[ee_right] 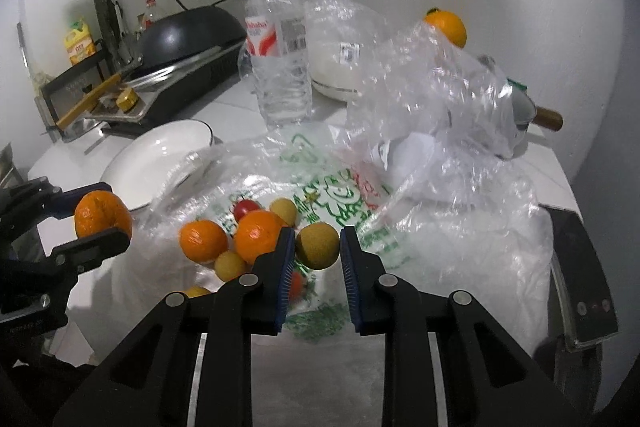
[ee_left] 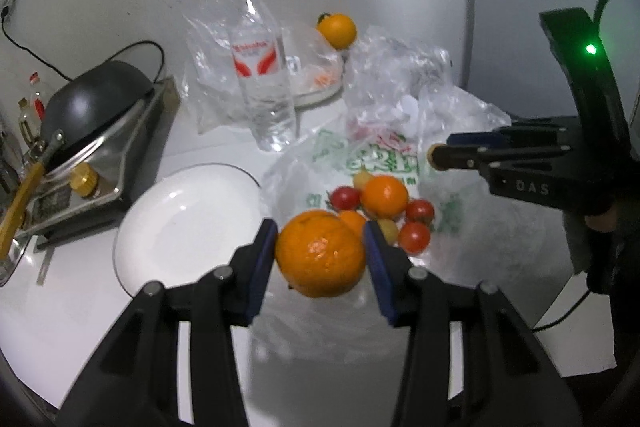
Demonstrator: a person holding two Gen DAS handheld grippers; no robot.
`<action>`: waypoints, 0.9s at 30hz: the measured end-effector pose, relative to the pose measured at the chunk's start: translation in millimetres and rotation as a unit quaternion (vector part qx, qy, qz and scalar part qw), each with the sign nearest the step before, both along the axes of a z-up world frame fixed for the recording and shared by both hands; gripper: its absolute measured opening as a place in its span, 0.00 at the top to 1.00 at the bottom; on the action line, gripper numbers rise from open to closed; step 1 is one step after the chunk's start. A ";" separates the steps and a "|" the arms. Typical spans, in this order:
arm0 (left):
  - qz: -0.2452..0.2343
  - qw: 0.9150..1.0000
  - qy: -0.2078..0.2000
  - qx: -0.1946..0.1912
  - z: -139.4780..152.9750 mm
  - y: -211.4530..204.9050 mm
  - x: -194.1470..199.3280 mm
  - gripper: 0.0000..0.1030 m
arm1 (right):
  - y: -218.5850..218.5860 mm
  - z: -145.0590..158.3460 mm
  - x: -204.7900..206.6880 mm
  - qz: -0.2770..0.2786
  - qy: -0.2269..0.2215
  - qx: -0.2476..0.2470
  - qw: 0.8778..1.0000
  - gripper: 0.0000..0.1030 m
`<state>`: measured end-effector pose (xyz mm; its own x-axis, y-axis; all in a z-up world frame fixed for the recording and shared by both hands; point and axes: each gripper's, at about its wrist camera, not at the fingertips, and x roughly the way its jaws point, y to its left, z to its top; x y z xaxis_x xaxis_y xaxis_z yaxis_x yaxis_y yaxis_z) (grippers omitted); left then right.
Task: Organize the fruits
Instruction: 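Grasp a large orange with the left gripper while the right gripper grasps a small yellow fruit, then carry the orange into the white plate and open the left gripper while the right carries its fruit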
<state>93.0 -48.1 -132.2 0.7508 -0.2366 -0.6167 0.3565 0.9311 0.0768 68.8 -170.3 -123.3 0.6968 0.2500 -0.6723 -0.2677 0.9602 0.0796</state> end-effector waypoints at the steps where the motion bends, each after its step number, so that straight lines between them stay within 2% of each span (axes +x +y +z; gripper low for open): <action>1: 0.002 1.000 -0.004 -0.001 1.4 3.0 -0.9 0.56 | 1.5 2.4 -0.8 0.001 -0.002 -0.001 1.000 0.76; 11: 0.020 0.999 -0.022 -0.011 7.2 31.6 -5.4 0.56 | 27.2 20.6 -4.6 0.008 -0.018 -0.010 1.000 0.76; 27: 0.049 0.998 -0.025 -0.035 6.3 84.3 2.8 0.56 | 80.4 35.3 2.9 0.026 -0.025 -0.024 0.999 0.76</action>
<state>95.8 36.2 -125.9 0.8018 -0.2017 -0.5625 0.2611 0.9649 0.0262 71.6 -89.9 -87.9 0.7170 0.2553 -0.6486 -0.3203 0.9471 0.0187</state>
